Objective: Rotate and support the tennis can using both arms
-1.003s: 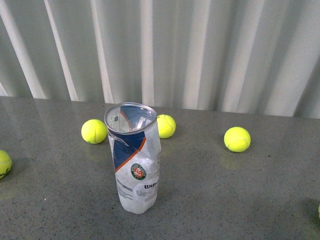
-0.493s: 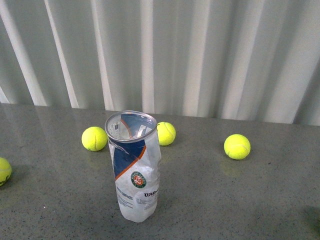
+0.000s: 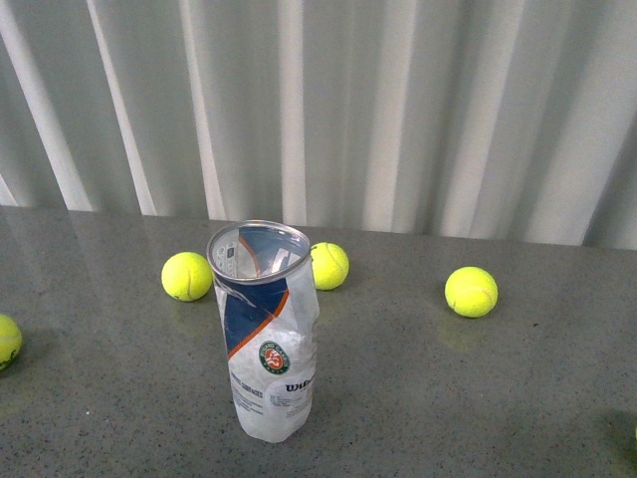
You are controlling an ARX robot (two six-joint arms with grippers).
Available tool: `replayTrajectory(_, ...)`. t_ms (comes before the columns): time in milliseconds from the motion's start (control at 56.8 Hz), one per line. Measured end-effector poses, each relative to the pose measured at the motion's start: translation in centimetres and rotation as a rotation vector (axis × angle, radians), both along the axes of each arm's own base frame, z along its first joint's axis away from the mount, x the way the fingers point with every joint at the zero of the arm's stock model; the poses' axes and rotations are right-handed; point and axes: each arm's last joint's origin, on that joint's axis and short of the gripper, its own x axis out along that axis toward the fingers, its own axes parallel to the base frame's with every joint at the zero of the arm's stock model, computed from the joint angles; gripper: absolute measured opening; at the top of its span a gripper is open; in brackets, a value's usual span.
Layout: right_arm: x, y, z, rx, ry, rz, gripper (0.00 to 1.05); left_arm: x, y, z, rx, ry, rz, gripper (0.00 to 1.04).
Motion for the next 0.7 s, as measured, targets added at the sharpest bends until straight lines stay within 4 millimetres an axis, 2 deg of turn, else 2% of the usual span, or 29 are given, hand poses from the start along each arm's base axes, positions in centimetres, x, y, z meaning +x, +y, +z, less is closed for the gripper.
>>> replayTrajectory(704, 0.0, 0.0, 0.0, 0.000, 0.000, 0.000, 0.98, -2.4, 0.0, 0.4, 0.000, -0.014, 0.001, 0.04)
